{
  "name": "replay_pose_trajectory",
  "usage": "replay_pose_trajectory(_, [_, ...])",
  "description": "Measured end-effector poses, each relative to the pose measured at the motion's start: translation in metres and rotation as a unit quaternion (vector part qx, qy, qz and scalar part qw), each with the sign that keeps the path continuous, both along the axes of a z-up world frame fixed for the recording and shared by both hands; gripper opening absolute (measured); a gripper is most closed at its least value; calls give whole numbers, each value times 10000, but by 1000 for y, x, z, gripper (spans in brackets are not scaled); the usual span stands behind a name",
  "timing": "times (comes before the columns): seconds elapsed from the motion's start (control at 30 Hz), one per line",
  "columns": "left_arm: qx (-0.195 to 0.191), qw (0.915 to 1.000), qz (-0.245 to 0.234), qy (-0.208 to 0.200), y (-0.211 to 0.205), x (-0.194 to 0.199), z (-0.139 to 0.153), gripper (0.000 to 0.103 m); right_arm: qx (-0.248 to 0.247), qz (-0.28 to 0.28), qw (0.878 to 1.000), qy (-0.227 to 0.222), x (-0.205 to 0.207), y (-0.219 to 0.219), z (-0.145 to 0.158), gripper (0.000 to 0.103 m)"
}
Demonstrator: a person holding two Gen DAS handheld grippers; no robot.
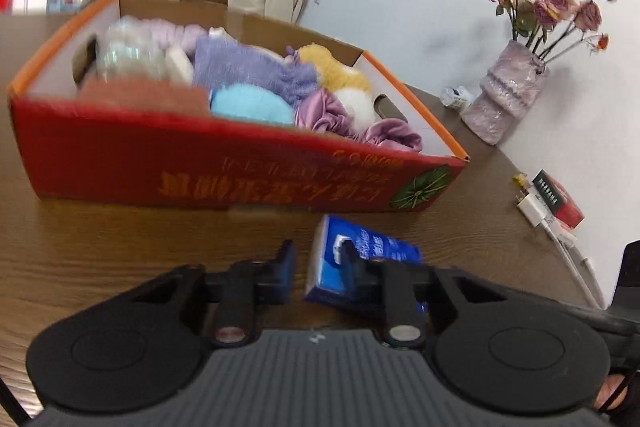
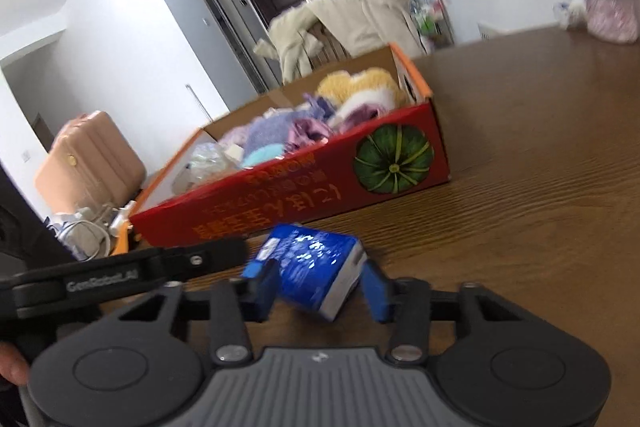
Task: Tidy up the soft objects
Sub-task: 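Close both grippers on the blue tissue pack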
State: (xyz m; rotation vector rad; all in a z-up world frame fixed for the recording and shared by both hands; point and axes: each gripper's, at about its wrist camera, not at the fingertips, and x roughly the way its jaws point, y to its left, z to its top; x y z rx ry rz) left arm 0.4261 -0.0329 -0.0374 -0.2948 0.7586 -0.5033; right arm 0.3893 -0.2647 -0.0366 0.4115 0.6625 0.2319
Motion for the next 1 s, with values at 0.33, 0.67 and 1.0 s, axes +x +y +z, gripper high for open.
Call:
replay_pose_trajectory(0.33, [-150,9998,-24,-142,0,-3,-6,14,-358,189,9985,-368,7,6,-7,25])
replay_pose_trajectory(0.67, [-232,9995,185,-102,-5,-2,-7,18,-335,213,9982,-459,3,3,-7,24])
replay_pose_trajectory(1.0, [-114,9963,493,-688,8,-107,60,17,-506,409,9927,-1018,-65,19,41,17])
